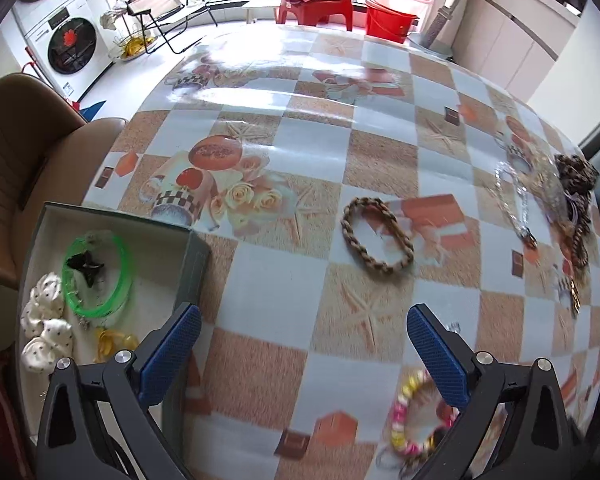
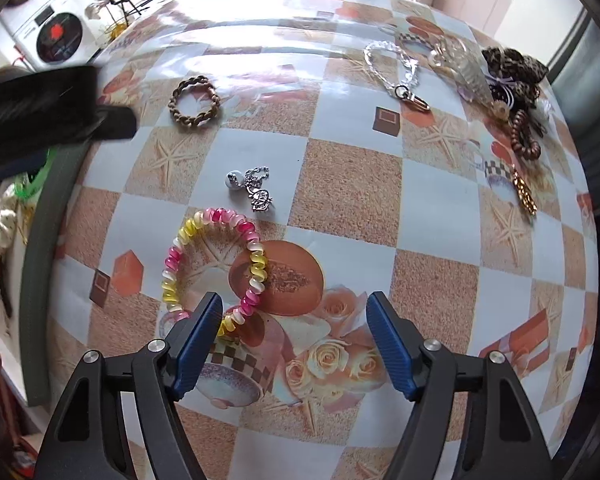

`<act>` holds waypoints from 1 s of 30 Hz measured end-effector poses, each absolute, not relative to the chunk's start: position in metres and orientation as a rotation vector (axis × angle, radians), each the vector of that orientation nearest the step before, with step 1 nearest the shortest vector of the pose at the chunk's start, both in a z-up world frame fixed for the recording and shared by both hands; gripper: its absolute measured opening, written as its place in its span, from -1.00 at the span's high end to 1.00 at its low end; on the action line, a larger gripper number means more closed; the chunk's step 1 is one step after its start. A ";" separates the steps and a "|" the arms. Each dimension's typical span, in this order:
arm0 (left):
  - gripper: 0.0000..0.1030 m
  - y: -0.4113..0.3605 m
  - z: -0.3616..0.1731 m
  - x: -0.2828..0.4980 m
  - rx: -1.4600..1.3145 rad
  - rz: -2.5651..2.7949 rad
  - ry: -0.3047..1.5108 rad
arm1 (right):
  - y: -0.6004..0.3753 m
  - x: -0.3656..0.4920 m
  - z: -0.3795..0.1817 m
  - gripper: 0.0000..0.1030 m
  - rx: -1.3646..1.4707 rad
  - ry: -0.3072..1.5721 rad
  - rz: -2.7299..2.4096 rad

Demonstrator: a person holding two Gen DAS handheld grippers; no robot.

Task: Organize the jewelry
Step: 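Move both tools back over the remaining bracelets on the table, then grasp the braided brown bracelet with the left gripper while the right grasps the pink-yellow beaded bracelet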

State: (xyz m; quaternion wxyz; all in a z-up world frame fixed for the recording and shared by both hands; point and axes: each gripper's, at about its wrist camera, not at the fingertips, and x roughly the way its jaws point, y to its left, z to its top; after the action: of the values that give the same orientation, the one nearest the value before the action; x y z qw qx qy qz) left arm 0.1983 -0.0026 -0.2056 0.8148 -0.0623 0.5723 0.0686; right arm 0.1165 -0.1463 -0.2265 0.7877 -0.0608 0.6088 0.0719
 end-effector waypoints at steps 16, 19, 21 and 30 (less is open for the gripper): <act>-0.75 -0.017 -0.245 0.255 -0.127 0.172 1.266 | -0.144 0.112 -0.233 -0.24 -0.208 1.284 0.202; -0.73 -0.020 -0.247 0.259 -0.117 0.169 1.254 | -0.145 0.111 -0.232 -0.24 -0.204 1.285 0.203; -0.60 -0.025 -0.246 0.260 -0.102 0.152 1.245 | -0.148 0.114 -0.234 -0.24 -0.204 1.285 0.205; 0.80 -0.053 -0.236 0.258 -0.036 0.041 1.224 | -0.144 0.119 -0.228 0.47 -0.198 1.300 0.235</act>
State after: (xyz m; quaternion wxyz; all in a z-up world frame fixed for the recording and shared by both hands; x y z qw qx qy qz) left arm 0.2577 -0.0528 -0.2365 0.8180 -0.0170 0.5746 0.0194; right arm 0.1190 -0.1437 -0.2285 0.7851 -0.0919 0.6027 0.1090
